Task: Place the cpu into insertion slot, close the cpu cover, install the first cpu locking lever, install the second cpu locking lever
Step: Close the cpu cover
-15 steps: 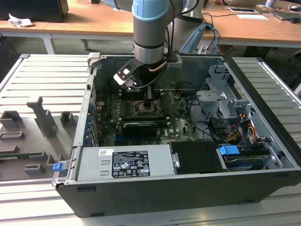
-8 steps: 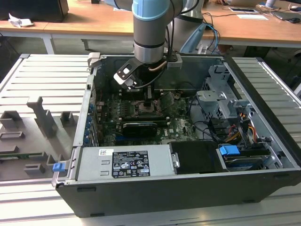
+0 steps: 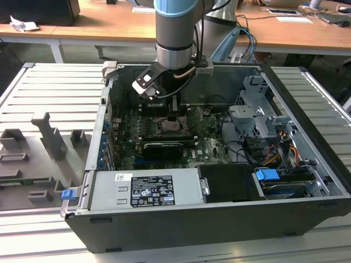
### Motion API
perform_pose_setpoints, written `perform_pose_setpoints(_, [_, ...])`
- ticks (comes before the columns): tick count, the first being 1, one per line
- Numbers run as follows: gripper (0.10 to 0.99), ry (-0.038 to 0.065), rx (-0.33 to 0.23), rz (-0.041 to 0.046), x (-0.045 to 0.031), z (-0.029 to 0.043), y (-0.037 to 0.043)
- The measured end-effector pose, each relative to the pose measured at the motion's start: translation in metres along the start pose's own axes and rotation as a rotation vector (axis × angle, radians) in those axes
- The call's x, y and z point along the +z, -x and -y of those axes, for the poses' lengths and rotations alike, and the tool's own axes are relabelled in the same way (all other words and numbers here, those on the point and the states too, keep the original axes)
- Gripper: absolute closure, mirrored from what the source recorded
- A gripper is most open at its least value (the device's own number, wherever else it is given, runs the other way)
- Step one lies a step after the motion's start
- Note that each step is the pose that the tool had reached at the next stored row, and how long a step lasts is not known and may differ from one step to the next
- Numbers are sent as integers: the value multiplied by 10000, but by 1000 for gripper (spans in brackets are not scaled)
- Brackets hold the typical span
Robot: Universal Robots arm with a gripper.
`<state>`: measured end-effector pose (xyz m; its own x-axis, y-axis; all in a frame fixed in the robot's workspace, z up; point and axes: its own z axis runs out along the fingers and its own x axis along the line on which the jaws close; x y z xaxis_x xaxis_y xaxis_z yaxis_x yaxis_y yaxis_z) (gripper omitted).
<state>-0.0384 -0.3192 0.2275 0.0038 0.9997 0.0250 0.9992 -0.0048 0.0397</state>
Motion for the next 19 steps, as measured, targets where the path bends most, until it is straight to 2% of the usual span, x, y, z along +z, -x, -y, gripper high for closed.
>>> perform_pose_setpoints(1, [980, -1, -1, 0, -33, 9, -1])
perform_pose_setpoints(5, [980, 0, -1, 14, -60, 8, -6])
perform_pose_setpoints(9, [980, 0, -2, 33, -145, 4, -13])
perform_pose_setpoints(13, [980, 0, 0, 38, -256, 0, -23])
perform_pose_setpoints(16, [980, 0, -2, 38, -394, -6, -32])
perform_pose_setpoints(19, [980, 1, -1, 36, -404, -47, -33])
